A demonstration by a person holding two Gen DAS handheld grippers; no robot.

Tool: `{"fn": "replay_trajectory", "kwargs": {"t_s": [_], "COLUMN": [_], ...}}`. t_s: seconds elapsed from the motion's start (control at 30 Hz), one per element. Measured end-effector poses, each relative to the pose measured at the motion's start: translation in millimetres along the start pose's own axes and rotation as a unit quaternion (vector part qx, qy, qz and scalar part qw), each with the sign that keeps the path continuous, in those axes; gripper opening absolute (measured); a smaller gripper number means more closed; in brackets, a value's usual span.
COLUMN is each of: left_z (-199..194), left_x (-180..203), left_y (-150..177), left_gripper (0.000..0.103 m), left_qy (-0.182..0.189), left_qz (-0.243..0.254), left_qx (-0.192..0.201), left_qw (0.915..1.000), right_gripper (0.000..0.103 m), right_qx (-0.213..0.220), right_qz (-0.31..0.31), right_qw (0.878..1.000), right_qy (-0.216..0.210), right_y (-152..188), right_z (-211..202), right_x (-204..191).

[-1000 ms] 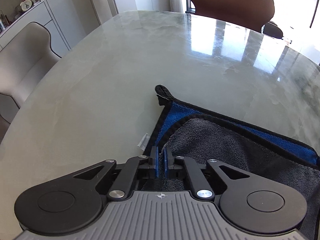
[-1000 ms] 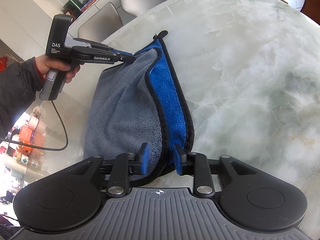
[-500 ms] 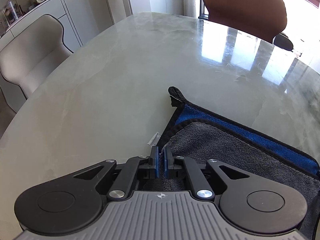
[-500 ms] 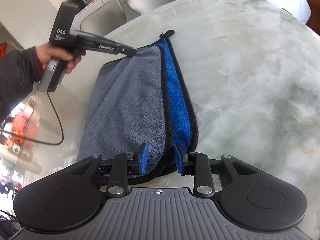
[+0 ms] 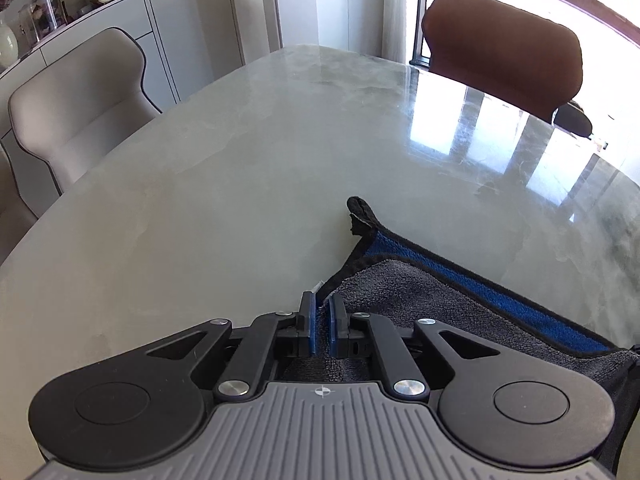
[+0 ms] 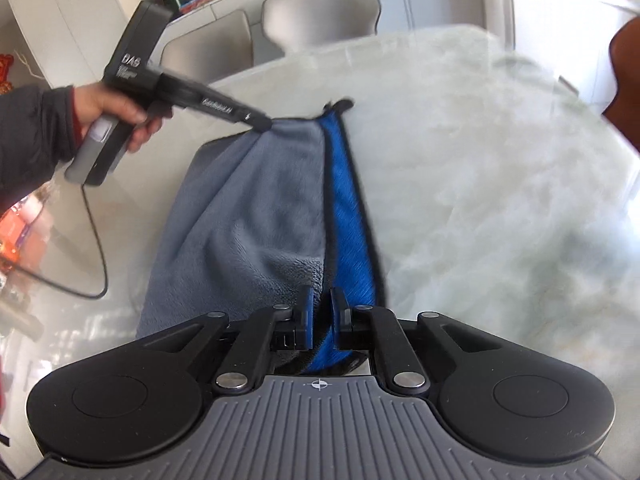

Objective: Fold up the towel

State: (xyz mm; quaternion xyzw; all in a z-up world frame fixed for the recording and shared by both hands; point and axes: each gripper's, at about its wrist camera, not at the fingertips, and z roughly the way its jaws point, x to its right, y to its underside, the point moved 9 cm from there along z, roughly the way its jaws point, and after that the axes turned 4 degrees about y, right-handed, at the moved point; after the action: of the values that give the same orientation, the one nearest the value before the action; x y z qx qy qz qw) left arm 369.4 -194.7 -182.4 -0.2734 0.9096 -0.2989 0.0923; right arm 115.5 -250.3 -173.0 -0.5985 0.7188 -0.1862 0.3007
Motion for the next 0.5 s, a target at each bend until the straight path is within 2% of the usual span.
{"fn": "replay_trajectory", "kwargs": {"t_s": [0.13,0.3,0.4,0.5], "left_z": [5,9,0,-6], "left_x": [-4,-9,-6,9], "left_y": [5,10,-1,-19], "left_gripper": [0.006,0.012,0.016,0.024], "left_qy": [-0.007,-0.012,0.003,0.031], "left_qz": [-0.013,-0.021,-0.026,-0.005], "left_qx": [-0.01,-0.021,0.002,0.026], "left_qw": [0.9998,0.9995,0.9997,0.9992], "right_gripper": [0.009,0.011,0.013,0.014], "right_qx": [-0.016,-0.034,-0.045,-0.048], "right_qz": [0.005,0.013,0.03,0.032], "right_qw": [1.0,0.999,0.998,0.998], "right_qy": [0.003,-0.003,-0.013,-0.017], "right_y": [4,13,14,15], "right_z": [7,14,16,16], "right_x": [9,10,13,14]}}
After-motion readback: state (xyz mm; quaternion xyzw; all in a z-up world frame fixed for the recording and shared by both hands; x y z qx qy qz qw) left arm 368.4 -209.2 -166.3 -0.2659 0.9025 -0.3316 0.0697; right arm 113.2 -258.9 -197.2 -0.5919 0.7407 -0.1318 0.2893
